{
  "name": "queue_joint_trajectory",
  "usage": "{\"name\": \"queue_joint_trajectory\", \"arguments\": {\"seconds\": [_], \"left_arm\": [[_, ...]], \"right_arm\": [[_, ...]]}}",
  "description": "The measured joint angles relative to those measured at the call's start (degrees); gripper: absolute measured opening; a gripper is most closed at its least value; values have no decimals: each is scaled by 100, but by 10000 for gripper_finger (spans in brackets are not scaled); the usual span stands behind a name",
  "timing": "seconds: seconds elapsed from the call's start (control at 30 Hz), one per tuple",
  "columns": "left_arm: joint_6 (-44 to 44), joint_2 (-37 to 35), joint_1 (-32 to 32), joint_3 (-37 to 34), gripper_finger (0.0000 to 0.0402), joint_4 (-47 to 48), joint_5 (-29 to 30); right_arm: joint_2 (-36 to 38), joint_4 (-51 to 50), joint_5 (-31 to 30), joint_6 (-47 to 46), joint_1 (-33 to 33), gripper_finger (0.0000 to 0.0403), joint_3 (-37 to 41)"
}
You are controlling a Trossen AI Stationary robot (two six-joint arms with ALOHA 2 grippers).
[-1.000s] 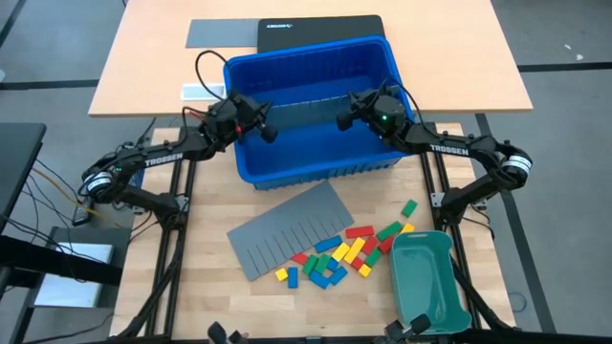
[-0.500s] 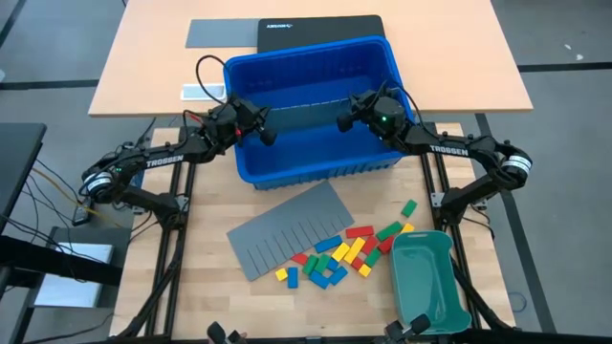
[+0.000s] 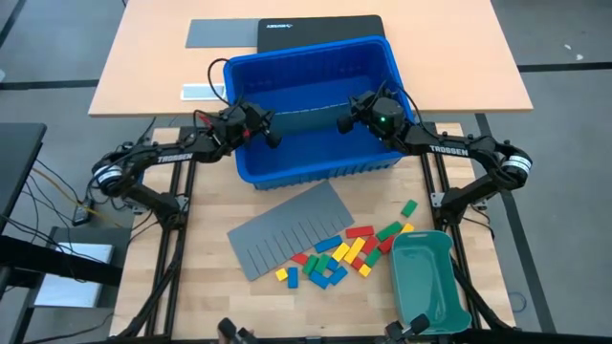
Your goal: Sort Items/Unsort Items
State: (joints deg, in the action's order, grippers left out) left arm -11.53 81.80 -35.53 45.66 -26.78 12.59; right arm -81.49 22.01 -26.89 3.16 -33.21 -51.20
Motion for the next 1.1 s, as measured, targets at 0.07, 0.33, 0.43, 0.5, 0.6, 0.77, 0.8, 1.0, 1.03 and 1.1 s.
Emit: {"name": "queue_joint_trajectory", "arguments": {"seconds": [0.07, 0.33, 0.43, 0.5, 0.6, 0.77, 0.8, 1.0, 1.03, 1.1], "left_arm": [[14, 37, 0, 3, 5, -44, 1], [22, 61, 0, 5, 5, -95, -4], [23, 61, 0, 5, 5, -92, -4], [24, 61, 0, 5, 5, -90, -5], [26, 63, 0, 5, 5, -88, -5], [26, 63, 0, 5, 5, -88, -10], [26, 63, 0, 5, 5, -88, -10], [35, 63, 0, 5, 5, -79, -14], [37, 63, 0, 5, 5, -76, -14], [37, 63, 0, 5, 5, -68, -14]], "right_arm": [[0, -15, 0, -4, 0, 0, 0], [0, -141, 0, -66, 0, 0, 0], [0, -180, 1, -70, -16, 0, 0], [0, -253, 0, -123, -35, 0, 0], [0, -384, 0, -289, -78, 0, 2], [0, -484, -2, -317, -90, 0, 0], [0, -495, 0, -317, -90, 0, 0], [0, -569, 0, -315, -130, 0, 0], [0, -611, 0, -315, -145, 0, 0], [-49, -621, -4, -314, -153, 0, 0]]}}
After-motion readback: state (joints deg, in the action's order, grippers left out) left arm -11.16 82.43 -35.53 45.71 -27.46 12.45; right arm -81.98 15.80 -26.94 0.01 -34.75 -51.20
